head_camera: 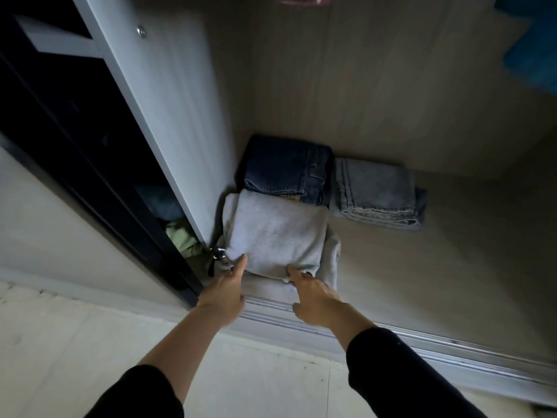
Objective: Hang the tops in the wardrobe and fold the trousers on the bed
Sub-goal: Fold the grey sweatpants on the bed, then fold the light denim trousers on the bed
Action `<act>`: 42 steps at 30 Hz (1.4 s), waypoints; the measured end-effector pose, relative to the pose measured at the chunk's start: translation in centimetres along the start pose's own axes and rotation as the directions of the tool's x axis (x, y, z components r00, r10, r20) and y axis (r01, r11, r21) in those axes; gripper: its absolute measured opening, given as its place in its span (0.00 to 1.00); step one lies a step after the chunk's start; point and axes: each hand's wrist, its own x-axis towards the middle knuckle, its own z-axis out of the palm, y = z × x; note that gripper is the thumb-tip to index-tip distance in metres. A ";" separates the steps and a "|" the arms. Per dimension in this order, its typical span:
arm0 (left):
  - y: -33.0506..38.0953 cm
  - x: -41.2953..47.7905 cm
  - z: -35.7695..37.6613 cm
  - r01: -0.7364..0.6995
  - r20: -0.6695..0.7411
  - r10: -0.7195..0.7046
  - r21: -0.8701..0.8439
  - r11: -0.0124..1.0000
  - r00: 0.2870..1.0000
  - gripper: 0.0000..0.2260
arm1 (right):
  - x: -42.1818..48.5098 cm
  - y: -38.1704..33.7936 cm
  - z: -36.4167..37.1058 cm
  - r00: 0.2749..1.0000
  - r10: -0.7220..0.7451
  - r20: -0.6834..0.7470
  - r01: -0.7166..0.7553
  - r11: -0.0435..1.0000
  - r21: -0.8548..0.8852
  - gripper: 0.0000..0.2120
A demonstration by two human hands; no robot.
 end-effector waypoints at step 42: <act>57.0 -65.4 -35.8 -0.819 0.269 0.773 0.197 0.539 0.574 0.18 | -91.6 -3.0 -32.0 0.430 0.843 -0.325 -0.603 0.535 0.591 0.24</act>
